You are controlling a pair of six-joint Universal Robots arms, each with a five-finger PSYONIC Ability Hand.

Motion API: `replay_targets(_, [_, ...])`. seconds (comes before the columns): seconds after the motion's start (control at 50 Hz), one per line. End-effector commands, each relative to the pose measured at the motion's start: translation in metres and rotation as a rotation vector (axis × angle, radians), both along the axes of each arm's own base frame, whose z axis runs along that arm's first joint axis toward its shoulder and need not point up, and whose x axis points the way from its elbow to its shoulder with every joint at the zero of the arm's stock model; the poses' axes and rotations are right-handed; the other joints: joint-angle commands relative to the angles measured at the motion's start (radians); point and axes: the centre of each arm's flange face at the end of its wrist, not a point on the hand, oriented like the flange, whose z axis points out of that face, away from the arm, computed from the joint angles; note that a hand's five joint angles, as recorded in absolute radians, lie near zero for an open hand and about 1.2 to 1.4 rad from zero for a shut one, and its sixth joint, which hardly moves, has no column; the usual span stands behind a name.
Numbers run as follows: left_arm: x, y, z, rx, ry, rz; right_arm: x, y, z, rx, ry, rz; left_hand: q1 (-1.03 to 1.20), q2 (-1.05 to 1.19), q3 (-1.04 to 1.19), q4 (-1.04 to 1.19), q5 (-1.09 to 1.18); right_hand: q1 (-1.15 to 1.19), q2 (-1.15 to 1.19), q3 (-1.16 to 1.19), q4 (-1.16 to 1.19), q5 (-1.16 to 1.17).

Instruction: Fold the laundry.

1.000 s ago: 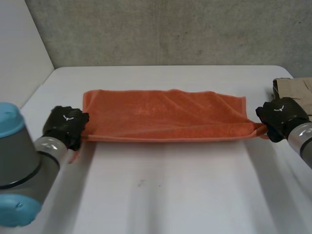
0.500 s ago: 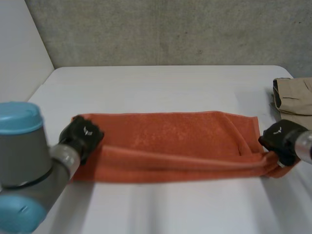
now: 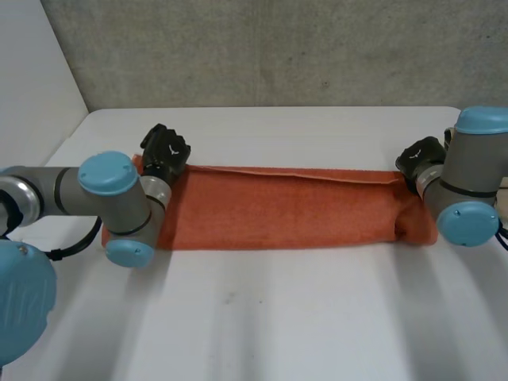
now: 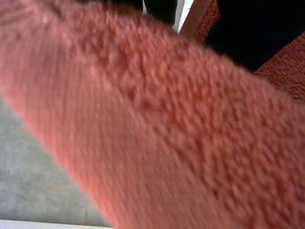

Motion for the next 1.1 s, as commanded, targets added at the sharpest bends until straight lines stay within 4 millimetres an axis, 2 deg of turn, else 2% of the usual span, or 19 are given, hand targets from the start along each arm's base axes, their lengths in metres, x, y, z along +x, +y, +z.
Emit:
replay_targets(0.02, [0.000, -0.002, -0.008, -0.012, 0.010, -0.004, 0.001, -0.012, -0.006, -0.032, -0.008, -0.047, -0.991, -1.024, -1.019, -1.028, -0.970, -0.817, -1.004, -1.017, -1.019, -0.991])
replay_targets(0.1, [-0.001, -0.003, 0.006, -0.051, 0.028, -0.003, 0.002, -0.019, 0.015, -0.121, -0.065, -0.080, -0.991, -1.024, -1.019, -1.028, -0.970, -0.817, -1.004, -1.017, -1.019, -0.991])
replay_targets(0.12, [-0.001, -0.003, 0.012, -0.065, 0.034, -0.002, 0.002, -0.021, 0.033, -0.178, -0.113, -0.089, -0.991, -1.024, -1.019, -1.028, -0.970, -0.817, -1.004, -1.017, -1.019, -0.991])
replay_targets(0.14, [-0.001, -0.002, 0.026, -0.090, 0.048, 0.000, 0.001, -0.022, 0.042, -0.204, -0.139, -0.093, -0.991, -1.024, -1.019, -1.028, -0.970, -0.817, -1.004, -1.017, -1.019, -0.991])
replay_targets(0.18, [0.001, 0.000, 0.037, -0.103, 0.061, 0.000, -0.004, -0.022, 0.066, -0.262, -0.198, -0.107, -0.991, -1.024, -1.019, -1.028, -0.970, -0.817, -1.004, -1.017, -1.019, -0.991])
replay_targets(0.2, [0.002, 0.002, 0.042, -0.106, 0.071, 0.000, -0.006, -0.019, 0.084, -0.295, -0.244, -0.112, -0.991, -1.024, -1.019, -1.028, -0.970, -0.817, -1.004, -1.017, -1.019, -0.991])
replay_targets(0.28, [0.009, 0.013, 0.055, -0.079, 0.124, 0.000, -0.008, -0.006, 0.114, -0.331, -0.344, -0.106, -0.991, -1.024, -1.019, -1.028, -0.970, -0.817, -1.004, -1.017, -1.019, -0.991])
replay_targets(0.36, [0.019, 0.029, 0.077, -0.060, 0.201, -0.002, -0.008, 0.012, 0.133, -0.328, -0.385, -0.062, -0.991, -1.024, -1.019, -1.028, -0.970, -0.817, -1.004, -1.017, -1.019, -0.991])
replay_targets(0.42, [0.029, 0.041, 0.084, -0.024, 0.260, 0.003, -0.010, 0.021, 0.128, -0.277, -0.375, -0.040, -0.991, -1.024, -1.019, -1.028, -0.970, -0.817, -1.004, -1.017, -1.019, -0.991])
replay_targets(0.52, [0.043, 0.061, 0.087, 0.047, 0.331, 0.017, -0.029, 0.045, 0.094, -0.036, -0.345, -0.058, -0.991, -1.024, -1.019, -1.028, -0.970, -0.817, -1.004, -1.017, -1.019, -0.991])
replay_targets(0.56, [0.050, 0.072, 0.082, 0.098, 0.352, 0.028, -0.033, 0.054, 0.087, 0.034, -0.343, -0.067, -0.979, -1.012, -1.007, -1.015, -0.958, -0.817, -1.004, -1.017, -1.019, -0.991])
replay_targets(0.58, [0.053, 0.078, 0.078, 0.128, 0.362, 0.033, -0.037, 0.062, 0.081, 0.091, -0.352, -0.070, -0.955, -0.989, -0.983, -0.992, -0.934, -0.740, -0.927, -0.940, -0.942, -0.915])
replay_targets(0.66, [0.055, 0.088, 0.069, 0.203, 0.367, 0.011, -0.039, 0.066, 0.075, 0.153, -0.417, -0.051, -0.897, -0.930, -0.925, -0.933, -0.876, -0.555, -0.741, -0.755, -0.757, -0.729])
replay_targets(0.68, [0.055, 0.088, 0.067, 0.219, 0.367, 0.003, -0.039, 0.065, 0.074, 0.168, -0.456, -0.034, -0.870, -0.903, -0.898, -0.907, -0.849, -0.452, -0.639, -0.652, -0.655, -0.627])
replay_targets(0.74, [0.058, 0.088, 0.062, 0.291, 0.360, -0.027, -0.038, 0.060, 0.073, 0.196, -0.527, -0.004, -0.829, -0.862, -0.857, -0.866, -0.808, -0.361, -0.547, -0.561, -0.563, -0.535])
replay_targets(0.8, [0.070, 0.081, 0.054, 0.361, 0.361, -0.007, -0.031, 0.047, 0.062, 0.255, -0.622, 0.037, -0.823, -0.856, -0.851, -0.860, -0.802, -0.182, -0.368, -0.382, -0.384, -0.356])
replay_targets(0.9, [0.077, 0.076, 0.043, 0.433, 0.372, 0.029, -0.021, 0.023, 0.043, 0.359, -0.732, 0.032, -0.823, -0.856, -0.851, -0.860, -0.802, -0.088, -0.274, -0.288, -0.290, -0.262])
replay_targets(0.98, [0.079, 0.077, 0.040, 0.443, 0.373, 0.036, -0.019, 0.006, 0.021, 0.434, -0.751, -0.007, -0.829, -0.862, -0.857, -0.865, -0.808, -0.079, -0.265, -0.279, -0.281, -0.253])
replay_targets(1.1, [0.080, 0.080, 0.036, 0.460, 0.370, 0.042, -0.017, -0.013, -0.001, 0.507, -0.774, -0.057, -0.847, -0.880, -0.875, -0.883, -0.826, -0.073, -0.259, -0.273, -0.275, -0.247])
